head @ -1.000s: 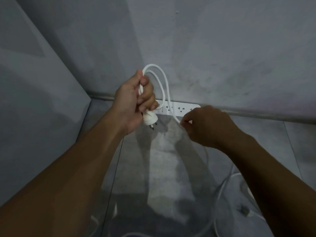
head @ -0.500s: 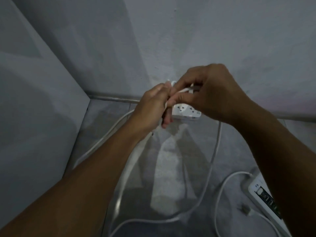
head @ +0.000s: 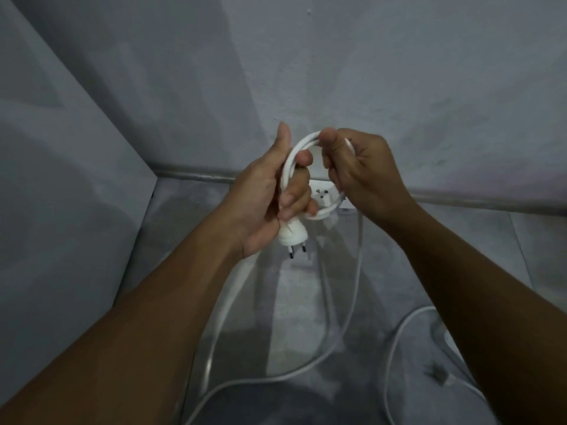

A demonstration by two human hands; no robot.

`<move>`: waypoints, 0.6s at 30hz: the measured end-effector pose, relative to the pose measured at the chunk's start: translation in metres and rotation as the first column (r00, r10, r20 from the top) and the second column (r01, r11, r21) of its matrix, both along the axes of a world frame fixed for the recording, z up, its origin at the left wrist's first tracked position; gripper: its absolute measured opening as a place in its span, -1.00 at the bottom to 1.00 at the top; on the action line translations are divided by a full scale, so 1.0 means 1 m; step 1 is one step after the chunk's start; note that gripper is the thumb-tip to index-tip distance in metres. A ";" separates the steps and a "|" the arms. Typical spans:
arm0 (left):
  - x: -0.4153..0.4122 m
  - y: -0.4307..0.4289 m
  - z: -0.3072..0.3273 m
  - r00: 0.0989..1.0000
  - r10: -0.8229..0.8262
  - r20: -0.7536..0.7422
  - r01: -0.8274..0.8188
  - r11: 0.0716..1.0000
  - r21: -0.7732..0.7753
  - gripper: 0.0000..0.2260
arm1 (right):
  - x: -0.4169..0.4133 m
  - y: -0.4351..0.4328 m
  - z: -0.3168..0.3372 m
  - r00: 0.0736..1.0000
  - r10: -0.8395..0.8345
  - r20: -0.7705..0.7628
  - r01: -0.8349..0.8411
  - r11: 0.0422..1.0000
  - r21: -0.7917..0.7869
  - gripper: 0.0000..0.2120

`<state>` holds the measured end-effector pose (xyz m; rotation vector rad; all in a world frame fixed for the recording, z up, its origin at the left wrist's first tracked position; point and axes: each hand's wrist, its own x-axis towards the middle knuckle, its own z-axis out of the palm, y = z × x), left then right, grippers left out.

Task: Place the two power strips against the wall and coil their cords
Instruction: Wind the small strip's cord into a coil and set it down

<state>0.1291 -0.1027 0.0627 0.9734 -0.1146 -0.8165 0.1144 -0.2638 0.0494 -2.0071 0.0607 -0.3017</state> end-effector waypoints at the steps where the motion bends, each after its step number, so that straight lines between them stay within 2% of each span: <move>1: -0.001 -0.001 -0.001 0.999 0.028 0.016 -0.028 1.000 0.002 -0.55 | 0.001 -0.001 0.001 0.999 -0.048 0.004 0.048 0.998 0.044 -0.56; 4: -0.004 -0.004 0.000 0.997 0.063 0.035 -0.063 0.998 0.004 -0.60 | 0.003 -0.002 0.003 0.995 -0.100 0.013 0.098 0.990 0.098 -0.56; 9: -0.006 -0.007 0.002 0.996 0.089 -0.006 -0.089 0.995 -0.053 -0.64 | -0.005 0.003 -0.004 0.997 -0.075 -0.033 0.080 0.970 0.230 -0.62; 12: 0.004 -0.001 0.004 0.985 0.151 -0.084 -0.159 0.982 -0.103 -0.63 | -0.015 0.007 -0.019 0.982 -0.023 -0.188 0.098 0.910 0.404 -0.67; 15: 0.020 0.012 0.008 0.966 0.219 -0.137 -0.241 0.956 -0.170 -0.64 | -0.039 0.017 -0.038 0.952 0.063 -0.298 0.075 0.899 0.431 -0.72; 18: 0.034 0.022 0.012 0.959 0.256 -0.118 -0.274 0.944 -0.184 -0.63 | -0.063 0.028 -0.052 0.905 0.223 -0.363 0.015 0.834 0.551 -0.74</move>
